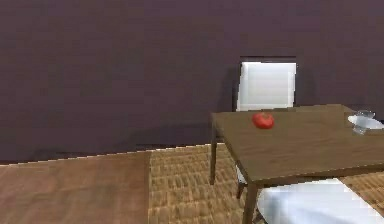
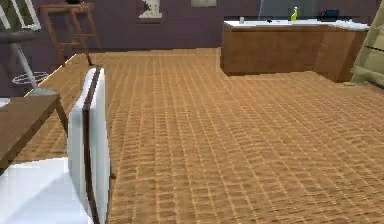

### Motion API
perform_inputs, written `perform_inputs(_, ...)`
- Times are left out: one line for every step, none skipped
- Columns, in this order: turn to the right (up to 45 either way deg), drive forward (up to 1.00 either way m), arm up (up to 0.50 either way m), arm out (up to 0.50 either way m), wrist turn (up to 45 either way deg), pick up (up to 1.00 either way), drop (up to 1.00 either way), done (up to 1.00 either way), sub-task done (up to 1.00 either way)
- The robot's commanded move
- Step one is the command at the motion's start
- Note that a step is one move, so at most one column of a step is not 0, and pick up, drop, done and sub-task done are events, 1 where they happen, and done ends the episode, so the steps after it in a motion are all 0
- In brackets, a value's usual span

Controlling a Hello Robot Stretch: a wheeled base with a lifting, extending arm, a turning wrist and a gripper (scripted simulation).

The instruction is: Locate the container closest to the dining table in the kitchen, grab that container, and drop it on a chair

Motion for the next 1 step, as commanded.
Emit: perform_inputs(45.0,0.0,0.0,0.0,0.0,0.0,0.0,0.0,0.0)
